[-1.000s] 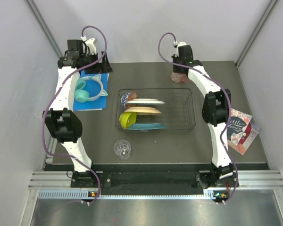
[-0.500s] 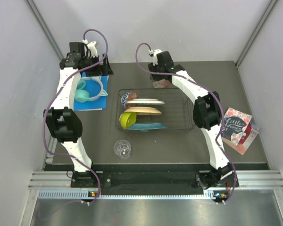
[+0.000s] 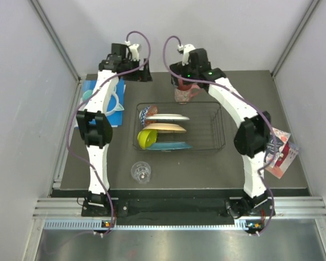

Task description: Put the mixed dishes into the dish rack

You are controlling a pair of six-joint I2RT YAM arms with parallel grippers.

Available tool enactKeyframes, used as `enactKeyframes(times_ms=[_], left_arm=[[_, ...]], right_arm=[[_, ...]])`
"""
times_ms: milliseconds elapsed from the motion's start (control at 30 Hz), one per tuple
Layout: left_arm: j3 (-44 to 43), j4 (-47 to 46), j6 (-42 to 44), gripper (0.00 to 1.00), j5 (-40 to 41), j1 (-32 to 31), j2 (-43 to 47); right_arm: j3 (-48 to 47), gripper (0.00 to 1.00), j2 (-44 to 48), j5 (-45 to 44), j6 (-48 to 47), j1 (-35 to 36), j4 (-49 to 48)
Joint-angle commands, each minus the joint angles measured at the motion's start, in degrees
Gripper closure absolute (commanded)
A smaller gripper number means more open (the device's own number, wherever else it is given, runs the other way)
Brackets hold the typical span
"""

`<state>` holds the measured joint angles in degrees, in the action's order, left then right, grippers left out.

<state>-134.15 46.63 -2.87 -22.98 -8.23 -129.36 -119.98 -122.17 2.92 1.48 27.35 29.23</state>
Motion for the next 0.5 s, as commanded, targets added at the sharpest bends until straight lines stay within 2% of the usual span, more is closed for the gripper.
enactKeyframes(times_ms=[0,67,200,300,467], left_arm=[[-6.1,-4.3,-0.6,0.01,1.5,-5.1,-3.4],[-4.6,-8.3,-2.7,0.01,1.8,-6.3,-4.1],[-0.3,-15.2,-7.3,0.01,3.6,-8.5,-4.7],[1.3,-19.4,-9.4,0.01,3.6,-9.9,-4.8],[-0.4,-20.0,-9.4,0.01,5.3,-12.2,-7.2]], right_arm=[[7.8,0.00,15.1,0.0,0.9,-2.9,-5.7],[13.1,0.00,21.3,0.4,2.5,-5.4,-10.2],[31.2,0.00,31.4,1.7,6.2,-9.5,-20.6],[38.2,0.00,35.5,2.7,7.7,-11.9,-24.1],[46.6,0.00,40.0,2.4,11.0,-13.6,-28.6]])
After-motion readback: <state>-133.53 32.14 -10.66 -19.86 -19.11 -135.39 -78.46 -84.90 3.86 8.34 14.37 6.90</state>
